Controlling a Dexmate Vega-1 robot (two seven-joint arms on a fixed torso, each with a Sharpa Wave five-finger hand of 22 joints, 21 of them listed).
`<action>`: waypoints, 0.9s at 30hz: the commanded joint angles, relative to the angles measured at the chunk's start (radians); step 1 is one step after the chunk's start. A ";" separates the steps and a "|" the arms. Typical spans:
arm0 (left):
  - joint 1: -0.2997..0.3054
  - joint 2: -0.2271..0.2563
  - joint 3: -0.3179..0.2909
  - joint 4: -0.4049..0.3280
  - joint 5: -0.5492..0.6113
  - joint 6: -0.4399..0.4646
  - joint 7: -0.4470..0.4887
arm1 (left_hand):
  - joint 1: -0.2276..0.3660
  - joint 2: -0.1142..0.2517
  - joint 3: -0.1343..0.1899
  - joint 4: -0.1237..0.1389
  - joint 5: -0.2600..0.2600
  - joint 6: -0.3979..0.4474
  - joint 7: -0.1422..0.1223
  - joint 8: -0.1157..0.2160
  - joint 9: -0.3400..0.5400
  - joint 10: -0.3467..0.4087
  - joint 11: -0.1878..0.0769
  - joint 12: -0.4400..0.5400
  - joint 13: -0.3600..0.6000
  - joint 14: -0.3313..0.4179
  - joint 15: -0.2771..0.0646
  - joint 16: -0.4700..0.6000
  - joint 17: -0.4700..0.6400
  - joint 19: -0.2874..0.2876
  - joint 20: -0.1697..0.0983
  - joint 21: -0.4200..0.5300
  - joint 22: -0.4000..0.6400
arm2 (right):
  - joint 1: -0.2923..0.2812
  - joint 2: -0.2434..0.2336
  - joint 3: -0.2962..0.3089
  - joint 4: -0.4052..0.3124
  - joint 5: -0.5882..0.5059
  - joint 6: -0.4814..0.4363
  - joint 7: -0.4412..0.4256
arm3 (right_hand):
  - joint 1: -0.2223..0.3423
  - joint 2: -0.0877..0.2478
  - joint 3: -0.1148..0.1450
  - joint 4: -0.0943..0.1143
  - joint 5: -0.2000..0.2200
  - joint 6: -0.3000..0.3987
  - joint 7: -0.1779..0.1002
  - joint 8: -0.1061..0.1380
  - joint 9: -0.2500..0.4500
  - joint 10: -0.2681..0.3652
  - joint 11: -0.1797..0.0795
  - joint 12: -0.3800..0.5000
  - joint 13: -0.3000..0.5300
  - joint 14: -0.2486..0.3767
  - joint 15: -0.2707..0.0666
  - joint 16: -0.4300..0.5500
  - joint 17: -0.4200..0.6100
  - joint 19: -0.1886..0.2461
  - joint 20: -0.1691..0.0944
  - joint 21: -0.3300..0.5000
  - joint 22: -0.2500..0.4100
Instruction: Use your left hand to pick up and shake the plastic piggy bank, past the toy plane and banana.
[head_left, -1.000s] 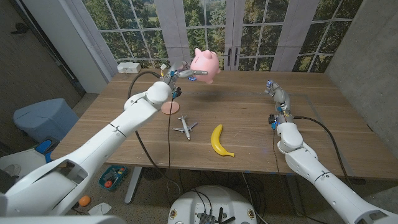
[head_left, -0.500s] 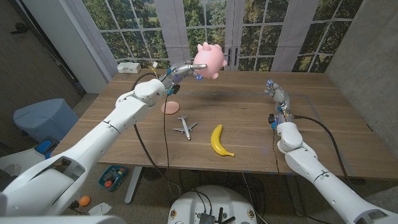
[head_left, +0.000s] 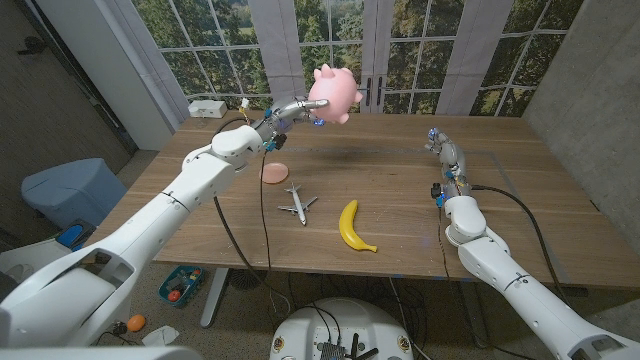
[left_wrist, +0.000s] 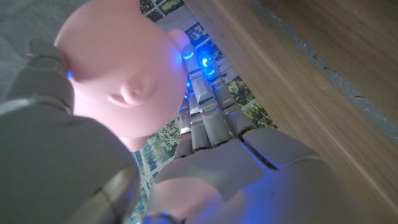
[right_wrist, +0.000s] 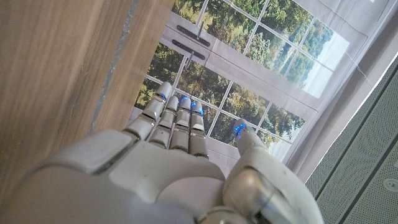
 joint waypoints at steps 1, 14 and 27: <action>-0.010 0.036 0.058 -0.123 0.173 0.194 0.202 | 0.484 0.482 0.007 0.003 0.007 0.434 -0.234 0.007 0.006 0.350 -0.334 0.005 0.006 0.064 -0.165 -0.005 0.002 -0.004 -0.044 0.005 0.003 | 0.006 0.002 -0.003 0.004 0.004 -0.001 0.005 | 0.007 -0.002 0.003 0.005 0.006 0.002 0.001 -0.002 0.003 0.007 0.000 -0.003 0.005 0.006 0.003 0.001 0.002 0.006 0.004 -0.003 0.002; 0.006 -0.063 0.147 -0.215 0.492 0.505 0.580 | 0.484 0.483 0.008 0.003 0.008 0.438 -0.235 0.009 0.008 0.351 -0.334 0.002 0.008 0.067 -0.165 -0.007 0.004 -0.002 -0.040 0.012 0.002 | 0.014 0.000 -0.007 0.008 0.002 -0.003 0.011 | 0.007 -0.002 0.002 0.005 0.006 0.001 0.001 -0.002 0.003 0.007 -0.002 -0.004 0.005 0.007 0.003 0.000 0.003 0.008 0.004 -0.005 0.002; 0.034 -0.154 0.172 -0.151 0.687 0.510 0.773 | 0.484 0.481 0.008 0.002 0.008 0.440 -0.236 0.008 0.007 0.355 -0.335 -0.003 0.007 0.069 -0.165 -0.010 0.003 0.003 -0.037 0.020 0.001 | 0.019 0.001 -0.009 0.013 0.004 -0.003 0.014 | 0.007 -0.002 0.002 0.006 0.006 0.001 0.000 -0.002 0.003 0.007 -0.001 -0.004 0.005 0.008 0.002 -0.001 0.003 0.009 0.004 -0.008 0.002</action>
